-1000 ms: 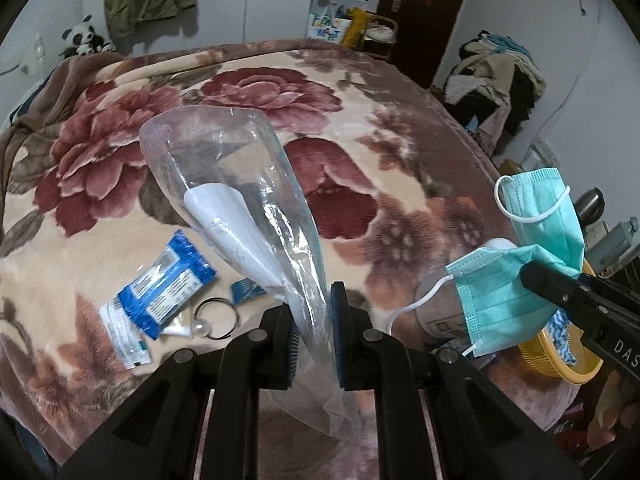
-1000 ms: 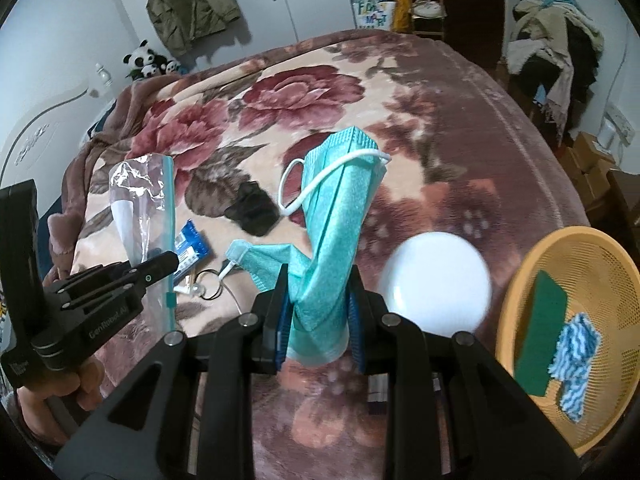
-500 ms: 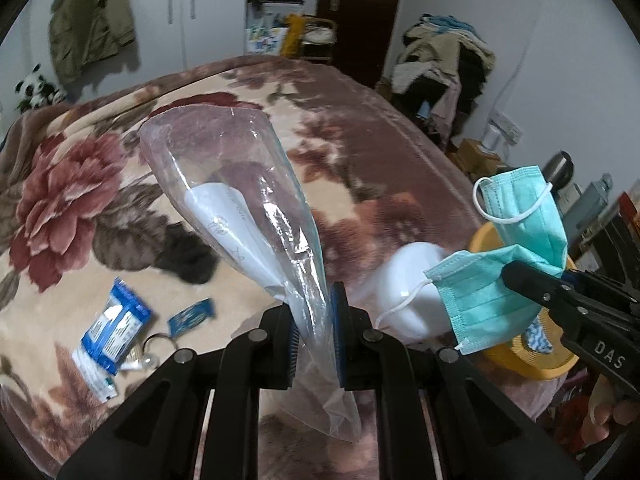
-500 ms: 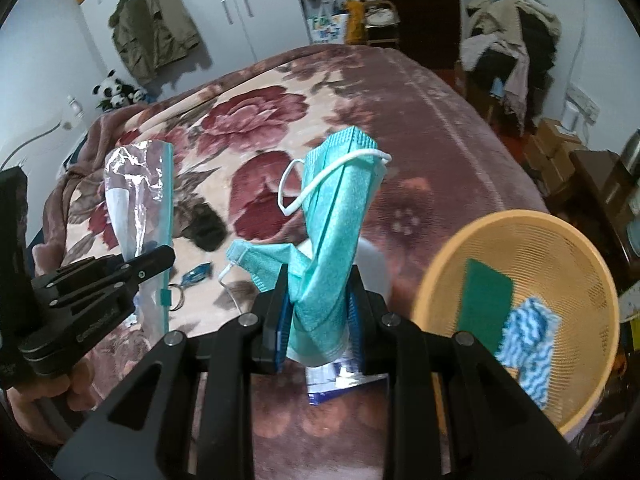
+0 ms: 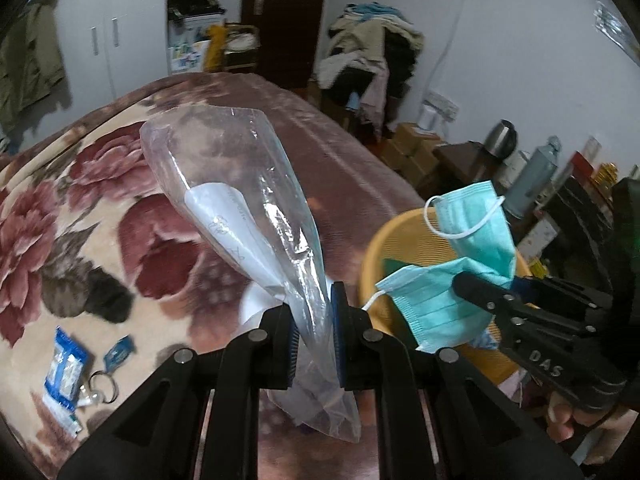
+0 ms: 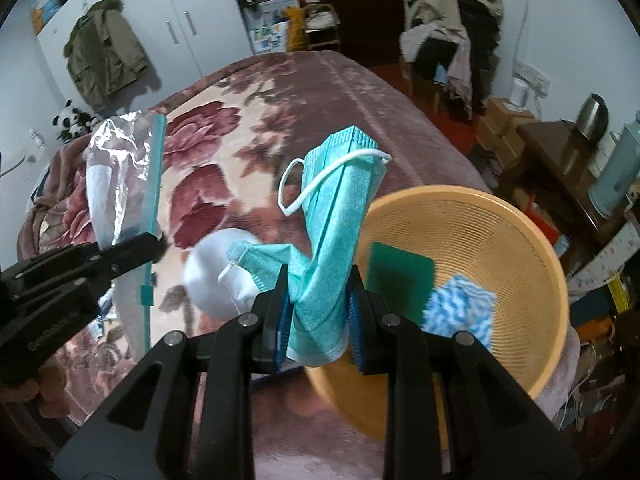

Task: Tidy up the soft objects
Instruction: 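Lower the bag and mask into the orange basket and open both tools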

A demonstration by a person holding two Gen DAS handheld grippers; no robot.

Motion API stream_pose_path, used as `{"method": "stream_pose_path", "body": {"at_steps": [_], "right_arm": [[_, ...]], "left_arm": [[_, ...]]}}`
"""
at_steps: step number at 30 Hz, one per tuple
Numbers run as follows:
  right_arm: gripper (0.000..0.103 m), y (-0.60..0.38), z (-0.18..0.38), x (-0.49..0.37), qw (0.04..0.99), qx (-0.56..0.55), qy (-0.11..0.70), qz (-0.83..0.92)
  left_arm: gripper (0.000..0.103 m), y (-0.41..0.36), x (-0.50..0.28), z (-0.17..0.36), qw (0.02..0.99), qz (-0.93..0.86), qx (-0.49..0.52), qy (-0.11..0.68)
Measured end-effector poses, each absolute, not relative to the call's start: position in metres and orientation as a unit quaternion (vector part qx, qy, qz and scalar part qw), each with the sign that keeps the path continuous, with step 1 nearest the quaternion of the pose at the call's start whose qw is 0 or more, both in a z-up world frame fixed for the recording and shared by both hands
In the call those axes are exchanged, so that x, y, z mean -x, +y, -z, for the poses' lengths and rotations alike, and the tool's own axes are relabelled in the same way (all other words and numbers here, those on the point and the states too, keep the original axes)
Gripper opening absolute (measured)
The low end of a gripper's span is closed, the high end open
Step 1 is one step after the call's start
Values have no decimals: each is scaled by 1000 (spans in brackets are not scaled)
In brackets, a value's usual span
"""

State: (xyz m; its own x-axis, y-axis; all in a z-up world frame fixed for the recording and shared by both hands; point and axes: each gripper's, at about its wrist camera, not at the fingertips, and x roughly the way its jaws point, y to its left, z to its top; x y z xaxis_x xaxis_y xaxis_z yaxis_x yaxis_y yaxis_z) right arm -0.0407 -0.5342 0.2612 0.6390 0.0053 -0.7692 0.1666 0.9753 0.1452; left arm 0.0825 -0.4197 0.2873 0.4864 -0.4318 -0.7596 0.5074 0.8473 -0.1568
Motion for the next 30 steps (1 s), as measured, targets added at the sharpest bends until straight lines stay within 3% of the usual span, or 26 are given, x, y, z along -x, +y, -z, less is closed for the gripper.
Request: {"method": "stream_pose_path", "body": {"at_steps": [9, 17, 19, 21, 23, 26, 30], "right_arm": [[25, -584, -254, 57, 891, -122, 427, 97], [28, -616, -249, 62, 880, -142, 430, 143], [34, -626, -244, 61, 872, -150, 439, 159], [70, -635, -238, 61, 862, -168, 452, 157], [80, -640, -235, 67, 861, -183, 447, 157], [83, -644, -234, 71, 857, -186, 450, 166], [101, -646, -232, 74, 853, -190, 453, 175]], "left_arm": [[13, -473, -75, -292, 837, 338, -44, 428], [16, -516, -77, -263, 798, 379, -29, 468], [34, -527, -78, -250, 786, 386, -28, 482], [83, -534, -78, -237, 772, 391, -28, 501], [98, -535, -78, -229, 765, 391, -18, 512], [100, -531, -76, -228, 767, 388, -17, 511], [102, -525, -75, -234, 777, 380, -25, 501]]}}
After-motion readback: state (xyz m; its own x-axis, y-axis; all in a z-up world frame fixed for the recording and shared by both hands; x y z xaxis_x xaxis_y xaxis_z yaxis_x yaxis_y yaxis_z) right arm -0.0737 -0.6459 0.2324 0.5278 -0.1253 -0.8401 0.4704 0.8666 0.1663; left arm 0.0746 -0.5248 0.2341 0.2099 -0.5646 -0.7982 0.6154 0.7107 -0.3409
